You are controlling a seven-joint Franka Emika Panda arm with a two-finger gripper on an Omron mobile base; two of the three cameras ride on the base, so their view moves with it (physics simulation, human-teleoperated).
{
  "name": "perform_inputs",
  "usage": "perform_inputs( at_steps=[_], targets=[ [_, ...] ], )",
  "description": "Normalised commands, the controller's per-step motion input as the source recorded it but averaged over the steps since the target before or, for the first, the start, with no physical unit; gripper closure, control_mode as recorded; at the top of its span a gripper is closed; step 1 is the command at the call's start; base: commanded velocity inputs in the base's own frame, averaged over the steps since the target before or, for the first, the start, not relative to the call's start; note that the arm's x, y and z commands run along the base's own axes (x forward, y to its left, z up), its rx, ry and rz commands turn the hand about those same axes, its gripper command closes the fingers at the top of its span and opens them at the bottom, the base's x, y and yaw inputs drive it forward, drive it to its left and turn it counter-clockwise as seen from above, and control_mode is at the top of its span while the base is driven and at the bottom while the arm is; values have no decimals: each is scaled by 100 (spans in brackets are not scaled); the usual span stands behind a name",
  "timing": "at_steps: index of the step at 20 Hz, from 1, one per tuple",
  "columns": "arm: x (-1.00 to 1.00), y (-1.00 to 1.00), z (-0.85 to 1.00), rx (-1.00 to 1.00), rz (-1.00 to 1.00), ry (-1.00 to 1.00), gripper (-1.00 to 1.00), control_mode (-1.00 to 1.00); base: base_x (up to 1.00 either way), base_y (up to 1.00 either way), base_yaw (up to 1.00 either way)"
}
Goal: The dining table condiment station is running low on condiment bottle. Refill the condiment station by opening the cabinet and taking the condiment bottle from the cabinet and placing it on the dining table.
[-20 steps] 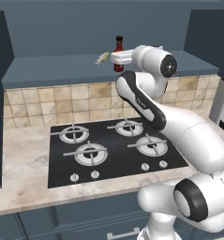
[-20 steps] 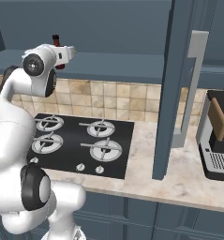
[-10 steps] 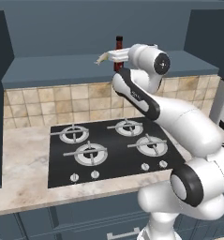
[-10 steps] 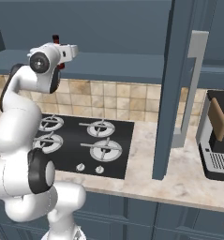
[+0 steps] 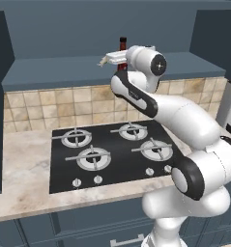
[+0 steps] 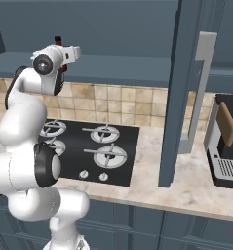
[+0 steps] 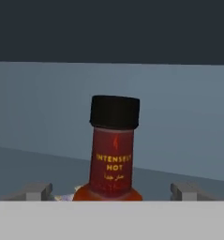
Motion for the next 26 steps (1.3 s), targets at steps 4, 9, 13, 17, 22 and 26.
perform_inputs(
  at_steps=[4,9,13,17,22,26],
  targets=[
    [3,14,-5,-3,0,0,-100,-100,0,0,0],
    [6,5,-1,-1,0,0,-100,-100,0,0,0],
    [10,2,-4,-1,0,3,-100,-100,0,0,0],
    [3,0,-10,-1,0,5,100,-100,0,0,0],
    [7,0,-6,0,0,2,100,-100,0,0,0],
    [4,0,0,0,0,1,100,-100,0,0,0]
  ],
)
